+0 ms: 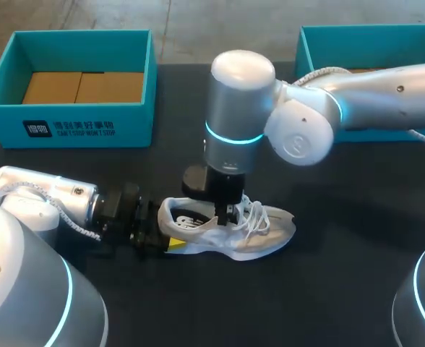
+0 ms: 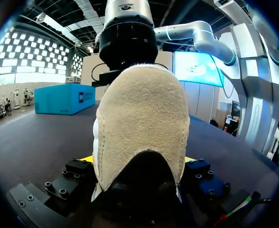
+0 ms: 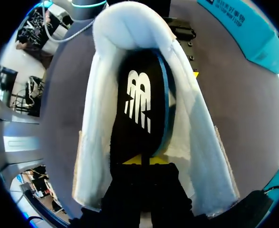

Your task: Take the shoe out of the shoebox, open the shoe tongue, remove and reinsert the insole, then place the shoe into the shoebox

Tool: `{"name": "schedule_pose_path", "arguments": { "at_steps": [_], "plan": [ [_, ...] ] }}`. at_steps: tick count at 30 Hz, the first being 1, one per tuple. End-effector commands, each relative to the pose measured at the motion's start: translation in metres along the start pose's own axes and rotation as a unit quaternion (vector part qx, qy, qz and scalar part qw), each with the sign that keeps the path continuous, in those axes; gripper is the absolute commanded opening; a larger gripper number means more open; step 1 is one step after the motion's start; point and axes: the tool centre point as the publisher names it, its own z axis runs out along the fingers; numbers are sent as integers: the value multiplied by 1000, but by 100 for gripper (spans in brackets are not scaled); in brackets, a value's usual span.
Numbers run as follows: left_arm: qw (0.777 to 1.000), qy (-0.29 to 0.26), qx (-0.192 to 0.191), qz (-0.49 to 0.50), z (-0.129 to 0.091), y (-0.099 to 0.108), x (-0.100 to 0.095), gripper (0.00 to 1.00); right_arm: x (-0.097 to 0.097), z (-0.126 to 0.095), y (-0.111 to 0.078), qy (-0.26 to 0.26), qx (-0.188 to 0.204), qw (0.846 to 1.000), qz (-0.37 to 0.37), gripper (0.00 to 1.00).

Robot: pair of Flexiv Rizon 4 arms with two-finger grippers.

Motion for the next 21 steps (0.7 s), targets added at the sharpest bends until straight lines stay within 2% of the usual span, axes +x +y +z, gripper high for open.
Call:
{"name": "schedule_pose_path", "arguments": {
  "at_steps": [1,10,21],
  "plan": [
    [1000,-1,0,-1,1,3,1,0,13,-12,-9,-34,-17,999,-4,0],
    [1000,-1,0,-1,1,3,1,0,10,-30,-13,-80,-50,995,-25,0],
    [1000,-1,0,-1,1,3,1,0,5,-34,-18,-96,-75,992,-30,0]
  ]
}}
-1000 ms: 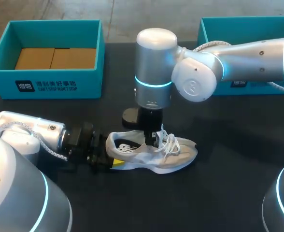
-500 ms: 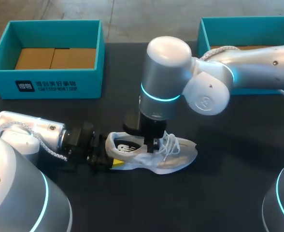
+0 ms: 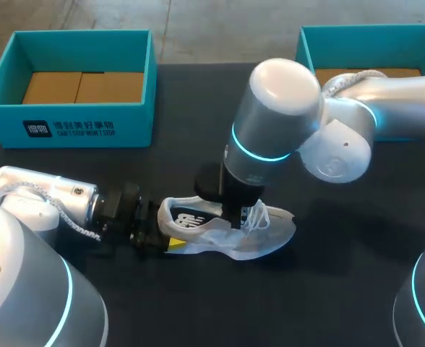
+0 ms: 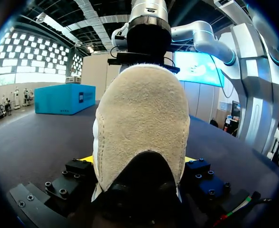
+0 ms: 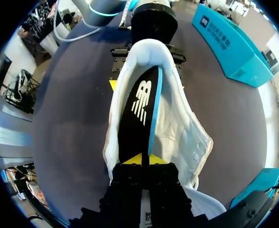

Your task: Take the shoe out of the shoebox, open the shoe tongue, remove and reinsert the insole, then place the shoe into the shoebox

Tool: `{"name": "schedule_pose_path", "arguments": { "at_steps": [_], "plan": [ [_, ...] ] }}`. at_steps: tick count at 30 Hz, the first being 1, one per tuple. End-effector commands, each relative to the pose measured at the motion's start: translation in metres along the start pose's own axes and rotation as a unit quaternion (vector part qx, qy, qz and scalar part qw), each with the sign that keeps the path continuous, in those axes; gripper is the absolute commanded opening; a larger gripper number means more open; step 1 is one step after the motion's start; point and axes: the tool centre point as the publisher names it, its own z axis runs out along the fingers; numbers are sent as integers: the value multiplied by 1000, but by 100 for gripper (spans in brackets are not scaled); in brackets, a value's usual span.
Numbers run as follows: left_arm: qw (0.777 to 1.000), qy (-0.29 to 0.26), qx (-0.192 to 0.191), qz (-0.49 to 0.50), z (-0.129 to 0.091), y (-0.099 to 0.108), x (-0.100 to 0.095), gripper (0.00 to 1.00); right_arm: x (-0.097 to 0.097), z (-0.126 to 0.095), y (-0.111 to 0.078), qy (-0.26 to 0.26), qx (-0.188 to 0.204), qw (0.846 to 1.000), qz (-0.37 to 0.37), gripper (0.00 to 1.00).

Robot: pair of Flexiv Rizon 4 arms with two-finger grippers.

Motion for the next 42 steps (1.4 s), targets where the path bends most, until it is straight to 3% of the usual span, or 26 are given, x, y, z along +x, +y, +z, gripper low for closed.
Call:
{"name": "schedule_pose_path", "arguments": {
  "at_steps": [1,21,34,42],
  "plan": [
    [1000,-1,-1,0,0,3,1,0,3,-3,-10,-9,-19,1000,0,0],
    [1000,-1,-1,0,0,3,1,0,3,-10,-17,-54,-78,995,-22,0],
    [1000,-1,-1,0,0,3,1,0,-2,-21,-8,-79,-100,990,-54,0],
    [1000,-1,-1,0,0,3,1,0,-5,-24,0,-76,-92,990,-69,0]
  ]
}}
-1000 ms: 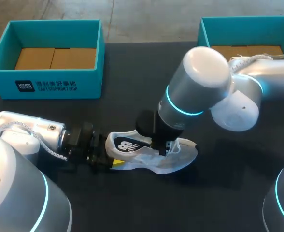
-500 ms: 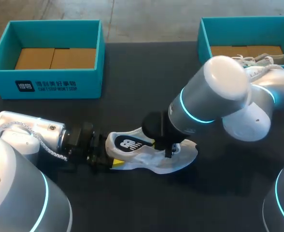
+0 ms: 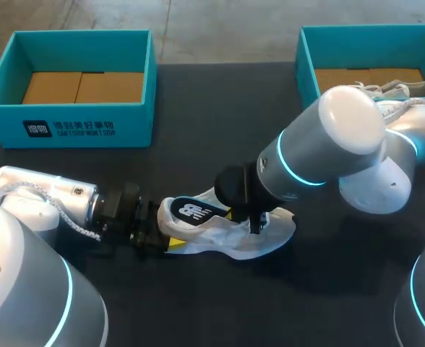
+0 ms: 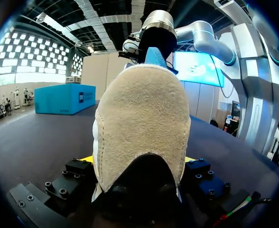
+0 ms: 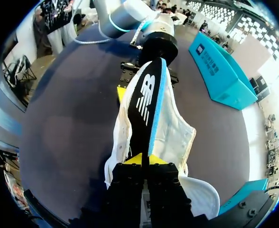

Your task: Take the shoe out of the shoebox, open the shoe tongue, remove and reinsert the insole, then place the shoe into the shoebox

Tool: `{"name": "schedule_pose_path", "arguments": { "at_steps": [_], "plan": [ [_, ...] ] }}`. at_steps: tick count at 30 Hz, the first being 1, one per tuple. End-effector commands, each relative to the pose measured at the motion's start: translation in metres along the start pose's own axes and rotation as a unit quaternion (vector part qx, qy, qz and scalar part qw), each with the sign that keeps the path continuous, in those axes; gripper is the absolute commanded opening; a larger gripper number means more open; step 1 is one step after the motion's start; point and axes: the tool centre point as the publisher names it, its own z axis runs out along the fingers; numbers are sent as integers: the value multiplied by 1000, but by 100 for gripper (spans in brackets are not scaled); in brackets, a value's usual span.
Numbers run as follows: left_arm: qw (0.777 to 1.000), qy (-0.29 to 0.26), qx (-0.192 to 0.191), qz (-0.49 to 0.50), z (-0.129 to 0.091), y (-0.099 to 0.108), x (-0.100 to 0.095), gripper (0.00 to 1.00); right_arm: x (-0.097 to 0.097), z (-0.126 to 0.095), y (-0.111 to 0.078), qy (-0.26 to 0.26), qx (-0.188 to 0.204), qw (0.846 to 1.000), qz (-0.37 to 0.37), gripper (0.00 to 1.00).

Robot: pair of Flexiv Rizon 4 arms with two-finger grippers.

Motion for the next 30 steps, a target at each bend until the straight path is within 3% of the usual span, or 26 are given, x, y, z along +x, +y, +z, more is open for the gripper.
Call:
{"name": "schedule_pose_path", "arguments": {
  "at_steps": [1,6,9,15,30],
  "plan": [
    [1000,-1,0,0,1,3,1,0,-1,-2,4,1,2,1000,-3,0],
    [1000,-1,0,0,1,3,1,0,-2,-3,7,1,2,1000,-11,4],
    [1000,-1,0,0,1,3,1,0,-3,-4,9,1,3,1000,-15,19],
    [1000,-1,0,0,1,3,1,0,-5,-7,10,6,7,1000,-13,26],
    [1000,-1,0,0,1,3,1,0,-9,-26,24,24,7,1000,-2,22]
  ]
}}
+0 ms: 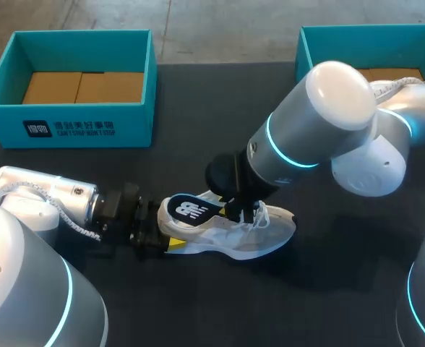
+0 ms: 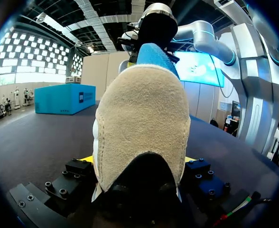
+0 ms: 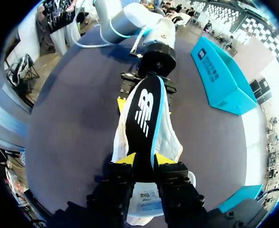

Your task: Take the shoe out of the shoebox, open the shoe tongue, remove and reinsert the insole, then place the shoe into the shoebox

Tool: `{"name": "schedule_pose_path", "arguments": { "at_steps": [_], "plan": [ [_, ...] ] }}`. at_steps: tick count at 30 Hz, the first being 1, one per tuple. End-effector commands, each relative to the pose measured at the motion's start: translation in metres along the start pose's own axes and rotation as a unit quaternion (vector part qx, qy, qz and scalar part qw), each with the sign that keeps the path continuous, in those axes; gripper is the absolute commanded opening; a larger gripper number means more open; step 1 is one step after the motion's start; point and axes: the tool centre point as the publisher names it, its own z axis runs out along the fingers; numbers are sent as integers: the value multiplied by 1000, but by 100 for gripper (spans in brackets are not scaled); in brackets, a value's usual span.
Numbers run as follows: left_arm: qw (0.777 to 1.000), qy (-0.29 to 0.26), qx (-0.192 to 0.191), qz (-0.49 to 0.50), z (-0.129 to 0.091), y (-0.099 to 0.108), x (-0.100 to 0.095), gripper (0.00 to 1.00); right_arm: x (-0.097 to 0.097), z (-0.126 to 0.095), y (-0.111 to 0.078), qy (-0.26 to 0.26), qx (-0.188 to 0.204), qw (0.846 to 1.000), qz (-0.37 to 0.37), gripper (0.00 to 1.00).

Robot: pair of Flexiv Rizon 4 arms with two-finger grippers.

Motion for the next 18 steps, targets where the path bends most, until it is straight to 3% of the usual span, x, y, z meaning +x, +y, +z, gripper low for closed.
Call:
{"name": "schedule_pose_path", "arguments": {
  "at_steps": [1,11,18],
  "plan": [
    [1000,-1,0,0,1,3,1,0,-3,-7,2,15,-4,1000,9,22],
    [1000,-1,0,0,1,3,1,0,-12,-17,10,33,-33,999,9,24],
    [1000,-1,0,0,1,3,1,0,-21,-18,17,55,-68,996,12,13]
  ]
}}
